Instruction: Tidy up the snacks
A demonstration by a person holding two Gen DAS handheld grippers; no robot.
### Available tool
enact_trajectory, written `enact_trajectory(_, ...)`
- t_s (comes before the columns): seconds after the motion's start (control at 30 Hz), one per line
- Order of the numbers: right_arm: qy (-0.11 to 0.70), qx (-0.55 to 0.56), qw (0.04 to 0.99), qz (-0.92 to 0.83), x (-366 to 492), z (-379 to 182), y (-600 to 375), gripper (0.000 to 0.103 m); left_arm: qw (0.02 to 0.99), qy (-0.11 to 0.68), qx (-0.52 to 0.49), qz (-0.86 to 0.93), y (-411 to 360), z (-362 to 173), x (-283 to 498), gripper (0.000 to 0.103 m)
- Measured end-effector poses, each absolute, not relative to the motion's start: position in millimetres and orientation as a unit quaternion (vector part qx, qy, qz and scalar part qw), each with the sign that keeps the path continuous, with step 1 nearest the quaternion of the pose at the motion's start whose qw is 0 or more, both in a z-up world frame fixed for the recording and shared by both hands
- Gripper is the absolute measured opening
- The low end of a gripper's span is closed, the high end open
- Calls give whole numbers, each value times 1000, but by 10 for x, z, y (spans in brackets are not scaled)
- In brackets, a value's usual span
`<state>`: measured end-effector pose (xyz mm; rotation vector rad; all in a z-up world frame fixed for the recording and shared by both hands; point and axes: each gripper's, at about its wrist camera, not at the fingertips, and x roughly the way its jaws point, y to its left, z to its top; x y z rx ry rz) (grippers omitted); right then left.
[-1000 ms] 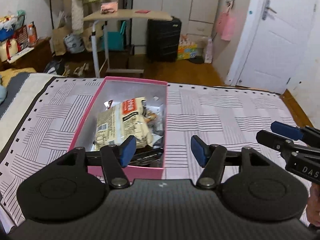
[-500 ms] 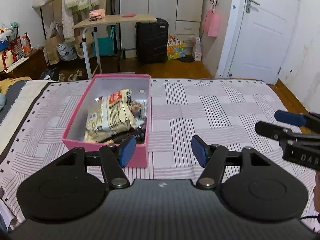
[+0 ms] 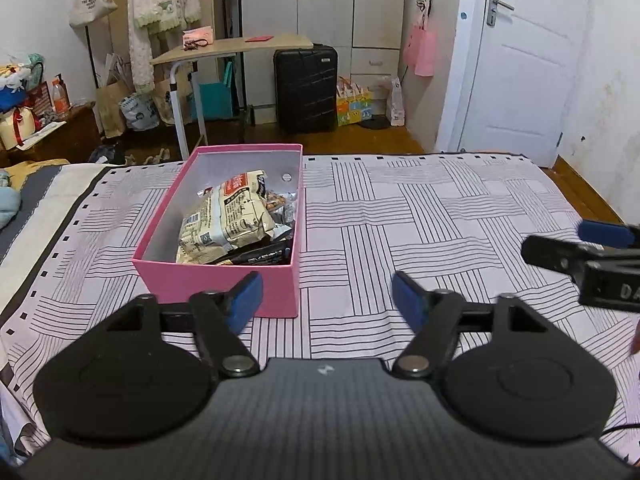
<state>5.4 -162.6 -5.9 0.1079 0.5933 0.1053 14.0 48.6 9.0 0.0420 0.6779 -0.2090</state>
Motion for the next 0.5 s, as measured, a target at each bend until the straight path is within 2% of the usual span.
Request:
enact_trajectory(0.13,313,34,949,23,14,-92,-1567,101,942,322,15,-91,515,94,97,96)
enact_trajectory(0.3,320,4,947,-1,-19,-107,-1528,102,944,317,22,-84,503,91,73,103)
enact_trajectory(0.5,348,-16,937,-22,-95,-107,-1528,102,937,338,45,-81,431,51,60,103)
